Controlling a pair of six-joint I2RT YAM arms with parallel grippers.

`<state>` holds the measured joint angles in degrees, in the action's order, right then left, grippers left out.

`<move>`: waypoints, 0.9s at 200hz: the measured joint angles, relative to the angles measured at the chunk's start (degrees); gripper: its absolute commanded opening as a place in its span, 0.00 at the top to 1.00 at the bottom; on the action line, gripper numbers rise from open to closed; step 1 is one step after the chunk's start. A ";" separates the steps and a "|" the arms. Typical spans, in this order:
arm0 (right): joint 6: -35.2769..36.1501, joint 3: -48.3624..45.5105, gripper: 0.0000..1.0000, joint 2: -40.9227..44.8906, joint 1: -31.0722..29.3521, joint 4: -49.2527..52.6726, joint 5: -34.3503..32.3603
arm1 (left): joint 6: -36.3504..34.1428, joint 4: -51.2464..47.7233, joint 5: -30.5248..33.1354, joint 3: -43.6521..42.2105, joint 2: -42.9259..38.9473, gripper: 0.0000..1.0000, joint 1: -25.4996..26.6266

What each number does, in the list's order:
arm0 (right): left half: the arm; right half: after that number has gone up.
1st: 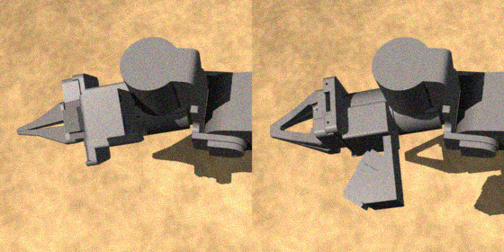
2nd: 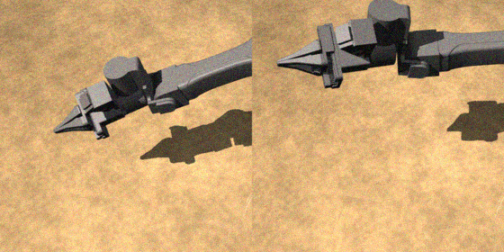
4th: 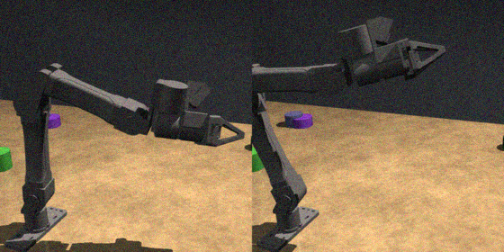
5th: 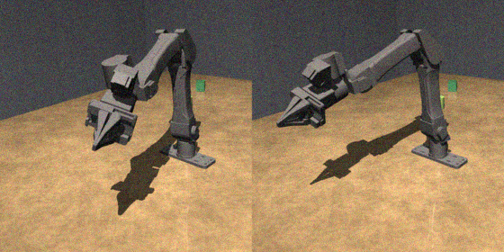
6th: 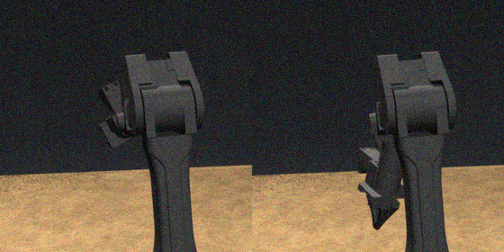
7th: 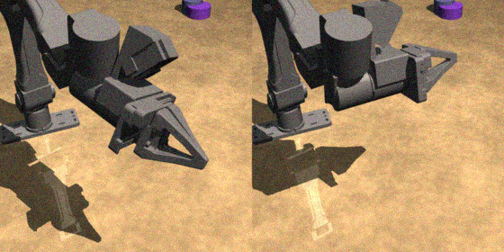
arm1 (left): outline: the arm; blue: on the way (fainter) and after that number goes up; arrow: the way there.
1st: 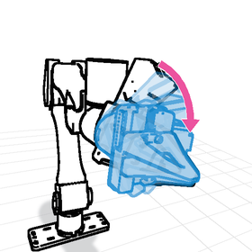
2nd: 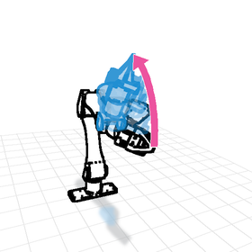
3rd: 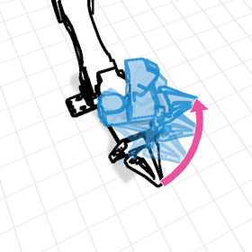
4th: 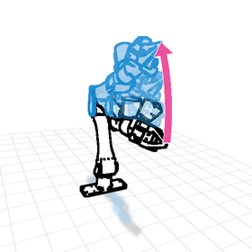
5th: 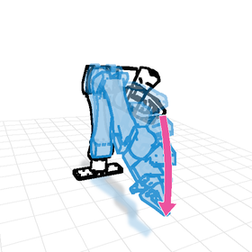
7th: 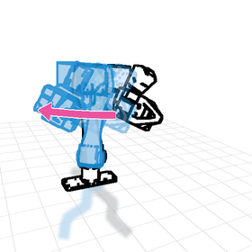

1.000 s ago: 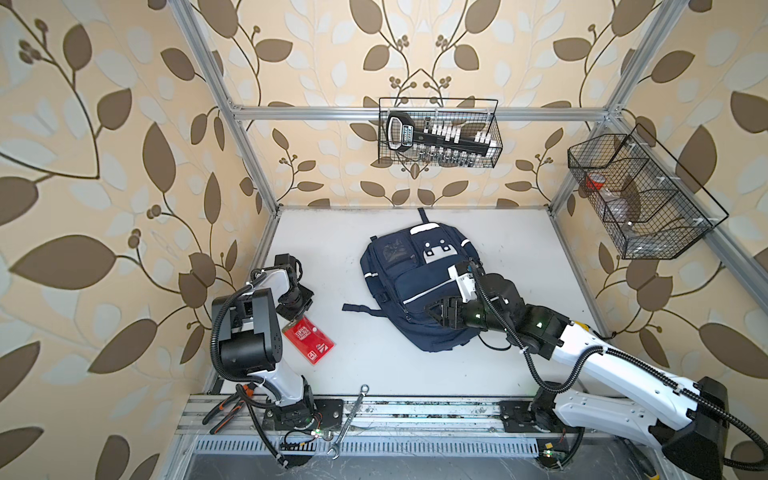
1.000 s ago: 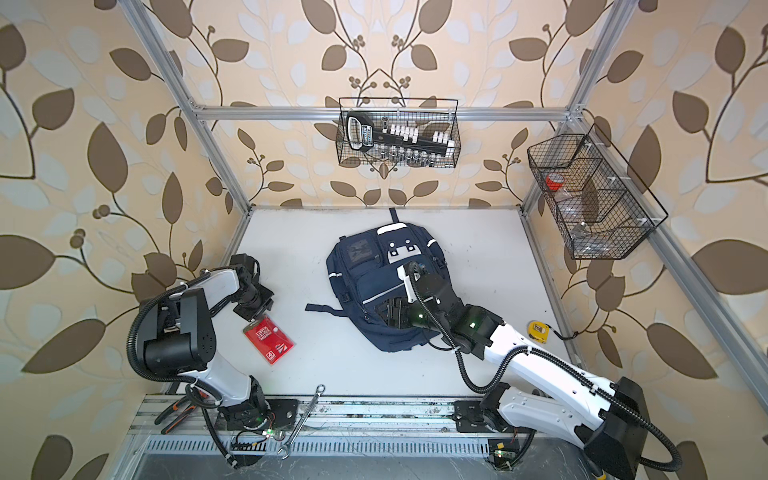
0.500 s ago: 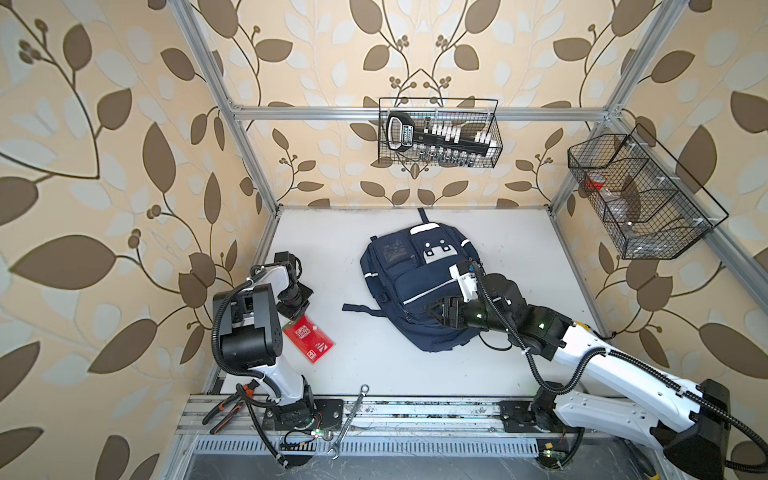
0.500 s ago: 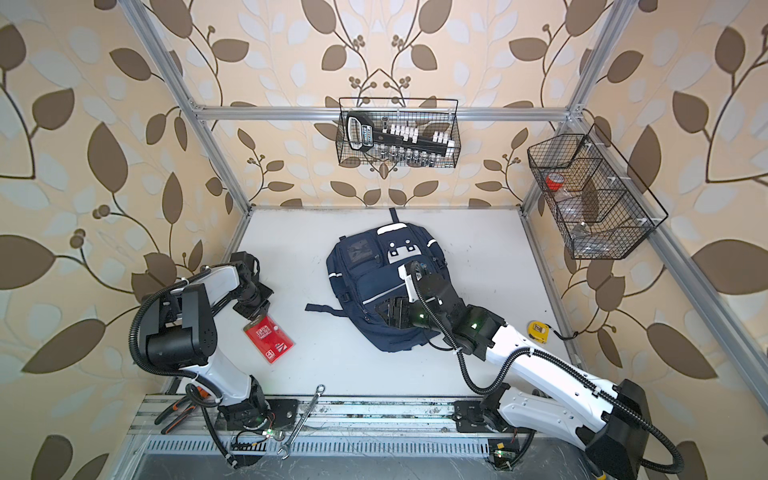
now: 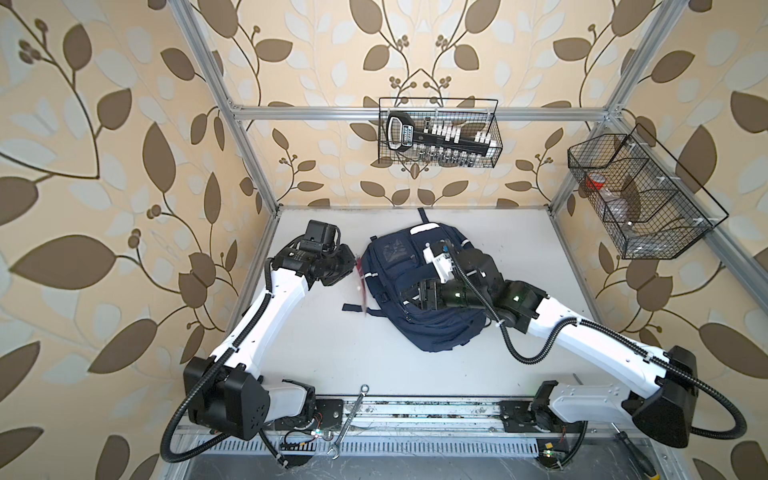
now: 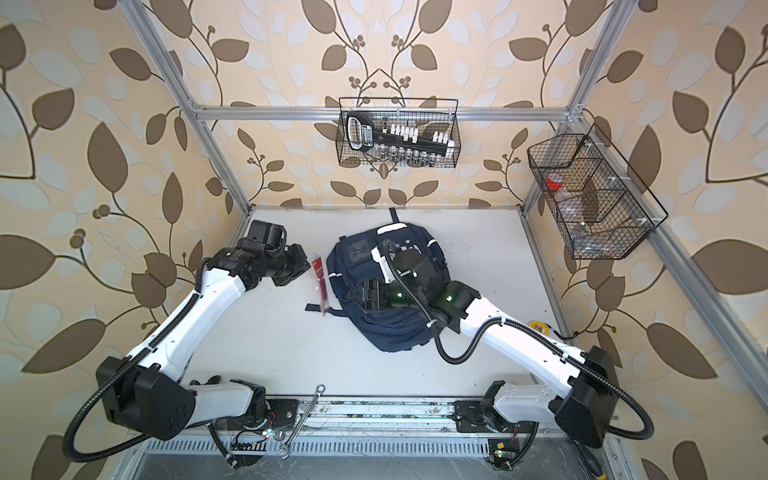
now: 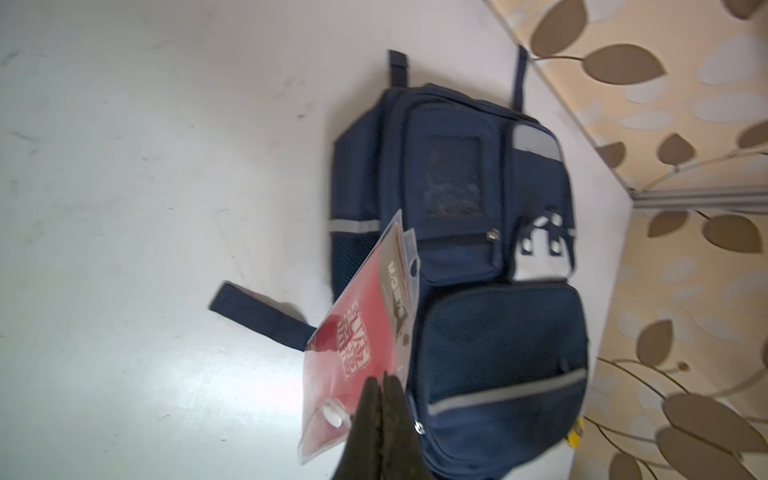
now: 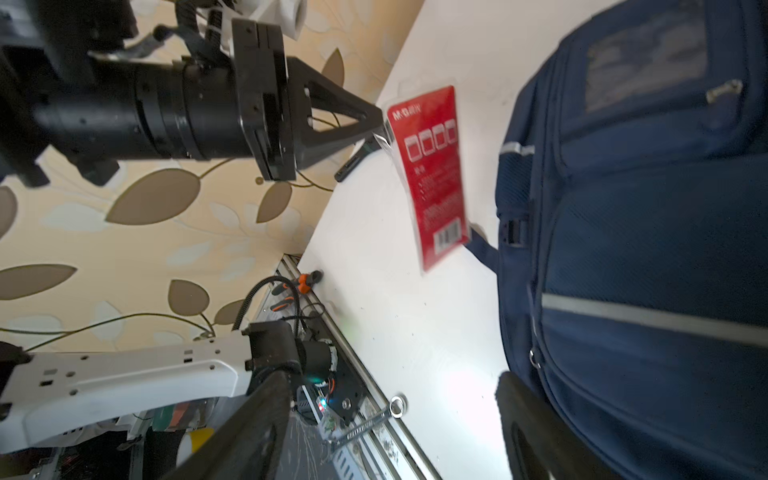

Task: Pack the student bag
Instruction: 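Carry the red packet toward the right gripper while the right withdraws from the pocket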

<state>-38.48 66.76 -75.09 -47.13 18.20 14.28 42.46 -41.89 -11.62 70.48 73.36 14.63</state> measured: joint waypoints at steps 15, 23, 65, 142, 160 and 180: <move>1.09 4.00 0.18 -2.58 0.00 -0.02 -1.01 | 1.33 0.02 -2.03 0.96 -0.39 1.00 2.67; 1.51 5.16 0.18 -3.48 0.00 -0.09 -1.99 | 2.16 0.02 -3.04 1.07 -0.48 1.00 3.80; 3.56 8.04 0.18 -7.50 -1.40 1.84 -7.96 | 6.10 -0.15 -6.73 2.58 -0.55 1.00 7.23; 4.13 13.97 0.30 -13.11 -5.90 6.45 -15.13 | 8.66 0.52 -10.78 7.89 -2.19 1.00 8.33; 3.98 16.04 0.33 -14.82 -5.90 7.67 -16.98 | 9.01 0.55 -11.47 7.89 -2.25 1.00 8.33; 3.76 17.64 0.48 -16.33 -5.90 8.61 -18.16 | 9.29 0.70 -12.33 7.89 -2.27 1.00 8.37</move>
<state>-34.72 84.40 -91.42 -53.04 26.81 -3.88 51.75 -41.19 -23.94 78.37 71.09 23.00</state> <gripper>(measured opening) 0.594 0.047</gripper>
